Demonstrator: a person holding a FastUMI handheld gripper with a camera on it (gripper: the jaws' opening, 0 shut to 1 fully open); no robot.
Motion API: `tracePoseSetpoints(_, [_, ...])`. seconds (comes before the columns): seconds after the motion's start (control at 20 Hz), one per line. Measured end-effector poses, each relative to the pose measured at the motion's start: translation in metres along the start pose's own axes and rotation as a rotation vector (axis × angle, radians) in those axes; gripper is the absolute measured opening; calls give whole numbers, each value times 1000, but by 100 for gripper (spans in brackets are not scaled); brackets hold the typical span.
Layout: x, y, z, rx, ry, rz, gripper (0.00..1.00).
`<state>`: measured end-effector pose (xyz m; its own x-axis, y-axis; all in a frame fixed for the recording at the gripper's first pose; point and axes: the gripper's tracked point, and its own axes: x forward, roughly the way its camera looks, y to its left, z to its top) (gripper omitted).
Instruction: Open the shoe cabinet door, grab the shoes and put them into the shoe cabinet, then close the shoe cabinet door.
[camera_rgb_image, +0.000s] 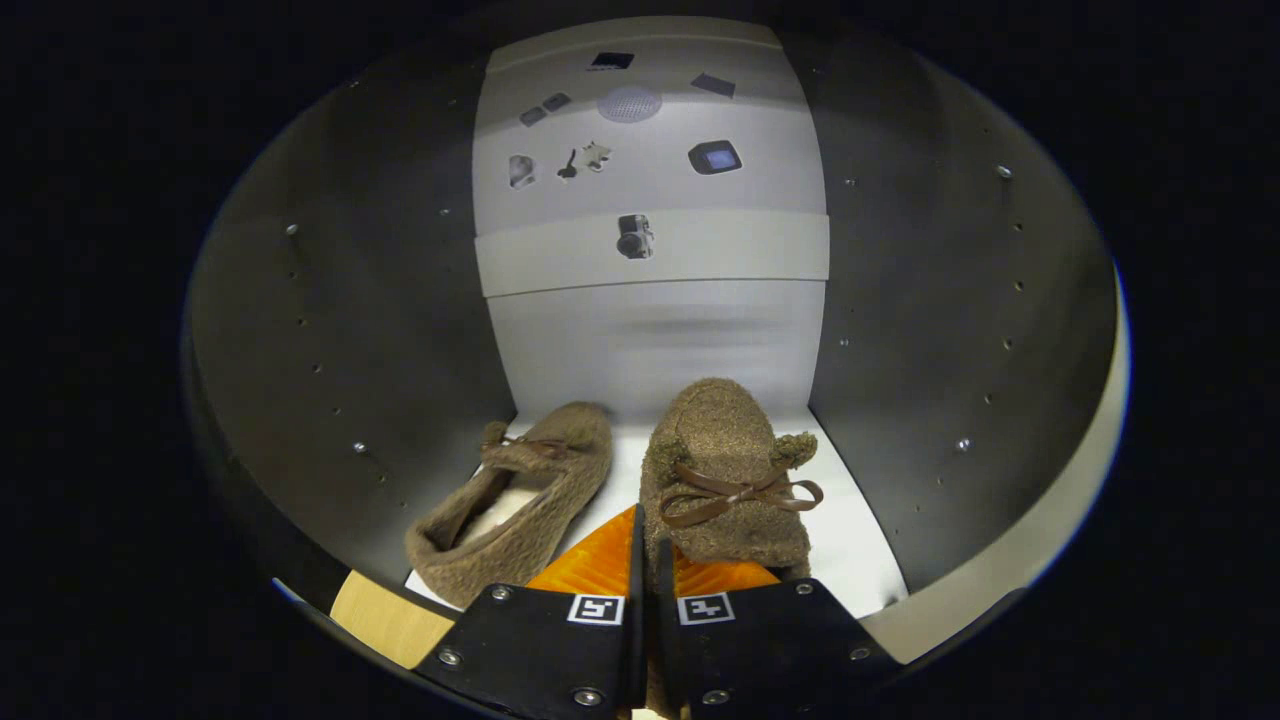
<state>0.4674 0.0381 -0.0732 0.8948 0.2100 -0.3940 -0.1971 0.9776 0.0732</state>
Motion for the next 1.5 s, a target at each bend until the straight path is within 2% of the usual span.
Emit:
tracePoseSetpoints(0.25, [37,-9,13,-38,49,-7,5])
tracePoseSetpoints(0.65, [63,-14,0,10,106,-3,5])
tracePoseSetpoints(0.75, [66,-12,-1,19,107,-1,9])
tracePoseSetpoints(1.2, [56,-11,3,10,88,-26,25])
tracePoseSetpoints(1.5, [32,-13,12,15,55,-38,27])
